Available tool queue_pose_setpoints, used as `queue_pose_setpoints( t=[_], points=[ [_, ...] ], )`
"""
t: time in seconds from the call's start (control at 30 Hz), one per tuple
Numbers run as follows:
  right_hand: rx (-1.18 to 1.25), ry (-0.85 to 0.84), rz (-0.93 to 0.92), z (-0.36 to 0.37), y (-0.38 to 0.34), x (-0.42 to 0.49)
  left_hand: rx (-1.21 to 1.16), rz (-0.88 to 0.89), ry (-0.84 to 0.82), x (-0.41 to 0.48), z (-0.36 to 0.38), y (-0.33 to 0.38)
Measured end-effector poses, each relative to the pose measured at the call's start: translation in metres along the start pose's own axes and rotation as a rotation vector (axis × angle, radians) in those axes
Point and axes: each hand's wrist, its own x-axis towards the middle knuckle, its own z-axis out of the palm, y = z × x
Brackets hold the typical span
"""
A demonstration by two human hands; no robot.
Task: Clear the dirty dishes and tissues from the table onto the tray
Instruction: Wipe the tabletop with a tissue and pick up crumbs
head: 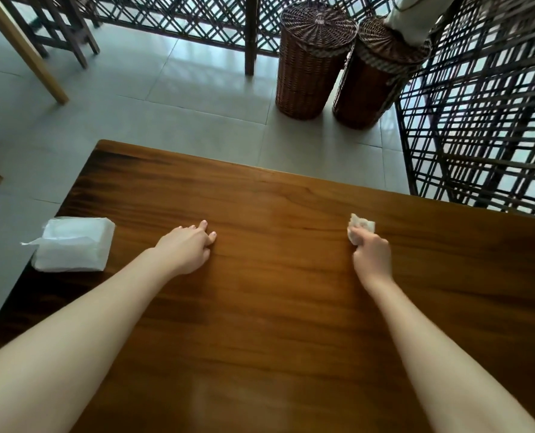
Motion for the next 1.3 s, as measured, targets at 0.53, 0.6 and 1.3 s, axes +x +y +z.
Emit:
queue_pose_setpoints(
  t=[0.53, 0.6, 1.3],
  points=[
    [-0.015, -0.1, -0.234, 0.001, 0.017, -0.071, -0.178, 0.113, 0.218, -0.031, 0.042, 0.086],
    [0.004, -0.032, -0.053, -0.02, 0.05, -0.058, -0.16, 0.145, 0.22, -0.038, 0.049, 0.092],
    [-0.112, -0.082, 0.062, -0.029, 0.075, -0.132, -0.158, 0.171, 0.184, -0.109, 0.084, 0.086]
  ],
)
